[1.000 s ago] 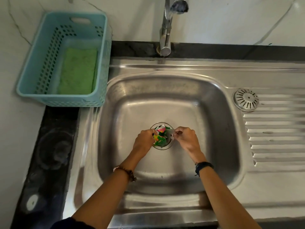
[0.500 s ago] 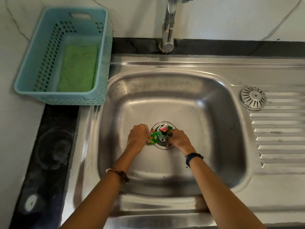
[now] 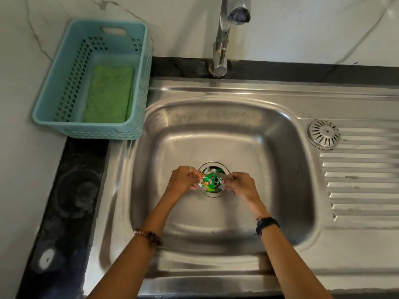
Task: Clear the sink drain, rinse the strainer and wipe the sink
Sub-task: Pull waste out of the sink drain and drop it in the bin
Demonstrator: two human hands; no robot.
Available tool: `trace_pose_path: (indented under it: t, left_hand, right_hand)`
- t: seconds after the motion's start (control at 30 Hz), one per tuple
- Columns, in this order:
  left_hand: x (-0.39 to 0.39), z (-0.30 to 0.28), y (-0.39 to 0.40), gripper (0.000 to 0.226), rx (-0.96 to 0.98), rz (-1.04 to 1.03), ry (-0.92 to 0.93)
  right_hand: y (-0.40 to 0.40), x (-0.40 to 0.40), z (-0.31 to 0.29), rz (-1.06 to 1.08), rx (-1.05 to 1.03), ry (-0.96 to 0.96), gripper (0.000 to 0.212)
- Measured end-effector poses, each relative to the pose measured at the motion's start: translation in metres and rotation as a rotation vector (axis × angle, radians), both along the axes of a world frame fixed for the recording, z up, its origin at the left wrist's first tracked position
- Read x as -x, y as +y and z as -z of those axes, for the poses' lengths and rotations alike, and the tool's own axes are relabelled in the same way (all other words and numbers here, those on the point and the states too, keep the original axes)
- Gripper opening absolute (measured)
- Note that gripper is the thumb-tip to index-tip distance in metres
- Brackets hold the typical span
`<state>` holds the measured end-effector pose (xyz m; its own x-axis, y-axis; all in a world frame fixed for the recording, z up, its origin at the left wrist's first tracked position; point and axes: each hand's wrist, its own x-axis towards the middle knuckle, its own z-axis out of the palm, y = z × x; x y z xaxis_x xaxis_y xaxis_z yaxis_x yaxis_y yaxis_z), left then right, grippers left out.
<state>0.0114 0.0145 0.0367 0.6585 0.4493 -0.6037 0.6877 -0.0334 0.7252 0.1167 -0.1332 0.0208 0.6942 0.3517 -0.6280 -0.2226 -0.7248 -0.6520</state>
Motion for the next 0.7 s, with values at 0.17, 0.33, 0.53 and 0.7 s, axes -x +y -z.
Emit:
trace_pose_path:
  t: [0.17,0.33,0.53,0.7]
  left_hand:
    - [0.009,-0.035,-0.015,0.010,0.127,-0.287,-0.147]
    - [0.035,-0.079,-0.039,0.007,0.145,-0.480,-0.288]
    - [0.114,-0.131,-0.102,0.019,0.085,-0.814,-0.460]
    - [0.201,-0.148,-0.180,0.021,-0.006,-1.176,-0.516]
  right_hand:
    - [-0.006,0.003,-0.043,0.166,-0.237,0.167,0.008]
    - [-0.007,0.014,-0.095,-0.019,-0.398,0.052,0.012]
    - [-0.020,0.067,-0.145,-0.372,-0.573,0.020,0.013]
    - [-0.047,0.144,-0.167,-0.731,-0.611,0.120,0.009]
